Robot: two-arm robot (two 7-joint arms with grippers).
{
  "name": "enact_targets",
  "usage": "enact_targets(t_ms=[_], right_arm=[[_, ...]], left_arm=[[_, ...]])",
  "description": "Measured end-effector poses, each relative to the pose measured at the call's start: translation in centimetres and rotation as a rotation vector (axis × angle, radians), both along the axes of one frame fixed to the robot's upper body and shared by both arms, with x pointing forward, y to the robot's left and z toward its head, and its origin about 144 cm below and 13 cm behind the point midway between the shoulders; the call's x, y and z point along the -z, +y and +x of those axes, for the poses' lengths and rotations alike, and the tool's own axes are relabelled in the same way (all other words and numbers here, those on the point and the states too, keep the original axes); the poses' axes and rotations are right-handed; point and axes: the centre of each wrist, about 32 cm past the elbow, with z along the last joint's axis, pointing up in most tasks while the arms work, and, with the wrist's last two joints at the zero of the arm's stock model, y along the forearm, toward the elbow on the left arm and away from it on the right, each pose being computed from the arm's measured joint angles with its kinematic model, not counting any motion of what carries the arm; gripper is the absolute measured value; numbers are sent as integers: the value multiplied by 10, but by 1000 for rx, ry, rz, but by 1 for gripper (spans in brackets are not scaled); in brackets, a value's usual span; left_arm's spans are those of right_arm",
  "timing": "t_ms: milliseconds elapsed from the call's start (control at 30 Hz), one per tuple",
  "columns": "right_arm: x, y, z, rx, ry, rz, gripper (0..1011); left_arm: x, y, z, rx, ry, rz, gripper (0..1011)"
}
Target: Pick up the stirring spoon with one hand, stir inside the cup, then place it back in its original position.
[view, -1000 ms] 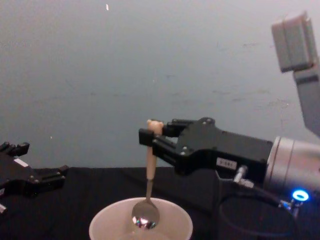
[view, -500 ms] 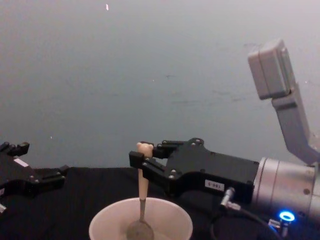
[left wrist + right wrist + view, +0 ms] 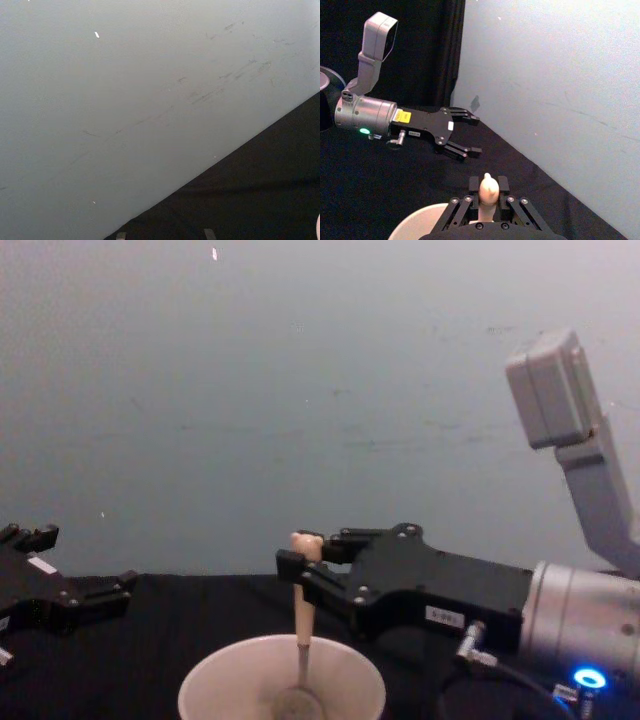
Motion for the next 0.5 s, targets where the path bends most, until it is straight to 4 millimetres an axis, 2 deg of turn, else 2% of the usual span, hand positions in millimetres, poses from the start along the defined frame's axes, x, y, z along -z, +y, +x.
enact_targets(t_ms=[500], right_arm=[[-5, -21, -20, -3, 14, 14, 215]], left_arm=[[0, 0, 0, 0, 0, 0, 1001]])
